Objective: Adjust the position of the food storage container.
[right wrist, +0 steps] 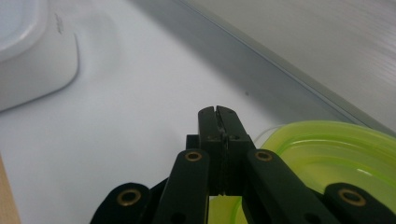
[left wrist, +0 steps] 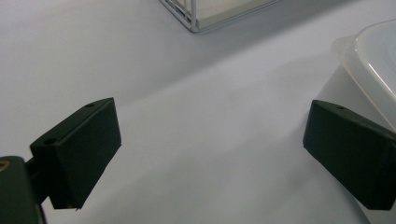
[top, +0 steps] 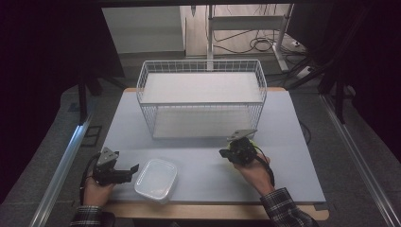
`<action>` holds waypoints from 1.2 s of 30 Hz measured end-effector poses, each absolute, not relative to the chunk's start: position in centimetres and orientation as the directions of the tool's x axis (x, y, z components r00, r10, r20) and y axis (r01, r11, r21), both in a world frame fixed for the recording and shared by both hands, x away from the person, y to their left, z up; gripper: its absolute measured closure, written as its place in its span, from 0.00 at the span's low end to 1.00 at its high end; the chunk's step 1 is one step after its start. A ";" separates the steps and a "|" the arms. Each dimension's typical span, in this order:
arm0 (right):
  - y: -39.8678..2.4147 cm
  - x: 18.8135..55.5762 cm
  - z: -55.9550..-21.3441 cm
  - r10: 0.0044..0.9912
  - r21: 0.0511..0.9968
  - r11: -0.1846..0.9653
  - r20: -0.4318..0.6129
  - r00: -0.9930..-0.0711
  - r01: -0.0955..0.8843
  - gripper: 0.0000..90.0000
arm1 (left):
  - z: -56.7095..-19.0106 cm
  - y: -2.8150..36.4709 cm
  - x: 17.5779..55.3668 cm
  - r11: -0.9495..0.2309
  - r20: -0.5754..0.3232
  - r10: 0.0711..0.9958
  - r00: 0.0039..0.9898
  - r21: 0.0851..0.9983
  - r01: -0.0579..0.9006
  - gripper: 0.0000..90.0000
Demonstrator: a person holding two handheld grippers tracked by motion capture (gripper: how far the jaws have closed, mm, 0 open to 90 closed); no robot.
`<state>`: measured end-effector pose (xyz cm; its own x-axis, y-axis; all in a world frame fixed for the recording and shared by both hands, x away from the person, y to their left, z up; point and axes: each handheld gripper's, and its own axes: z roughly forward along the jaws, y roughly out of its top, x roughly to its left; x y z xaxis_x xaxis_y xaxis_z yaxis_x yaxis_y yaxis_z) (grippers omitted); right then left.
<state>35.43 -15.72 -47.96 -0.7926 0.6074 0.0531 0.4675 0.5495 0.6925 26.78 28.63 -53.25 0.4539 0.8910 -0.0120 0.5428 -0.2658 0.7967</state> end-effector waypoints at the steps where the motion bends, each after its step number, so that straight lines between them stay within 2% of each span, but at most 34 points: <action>1: -16.0 35.5 -48.0 0.614 0.692 0.548 0.050 -0.788 0.470 0.99 | -53.3 28.6 26.8 -0.266 -0.012 0.891 0.454 0.797 0.543 0.04; 26: -23.0 36.6 -47.5 0.753 0.709 0.427 0.064 -0.655 0.561 0.99 | -53.3 28.8 26.6 -0.259 -0.025 0.891 0.454 0.792 0.553 0.04; 32: -22.8 36.3 -47.4 0.745 0.720 0.430 0.058 -0.664 0.545 0.99 | -53.0 29.0 26.2 -0.266 -0.016 0.908 0.418 0.749 0.607 0.05; 33: -22.5 36.0 -47.3 0.733 0.728 0.442 0.043 -0.679 0.524 0.99 | -52.6 29.1 25.8 -0.248 -0.051 0.902 0.430 0.753 0.610 0.06; 36: -22.2 35.6 -47.3 0.714 0.733 0.462 0.026 -0.700 0.499 0.99 | -52.1 28.9 25.0 -0.263 -0.053 0.890 0.453 0.753 0.603 0.15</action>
<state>35.61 -22.15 -47.25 -0.6996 0.7140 0.0265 0.4992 0.4620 0.7330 25.00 28.93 -52.09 0.4530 0.8900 -0.0526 0.6033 -0.2626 0.7530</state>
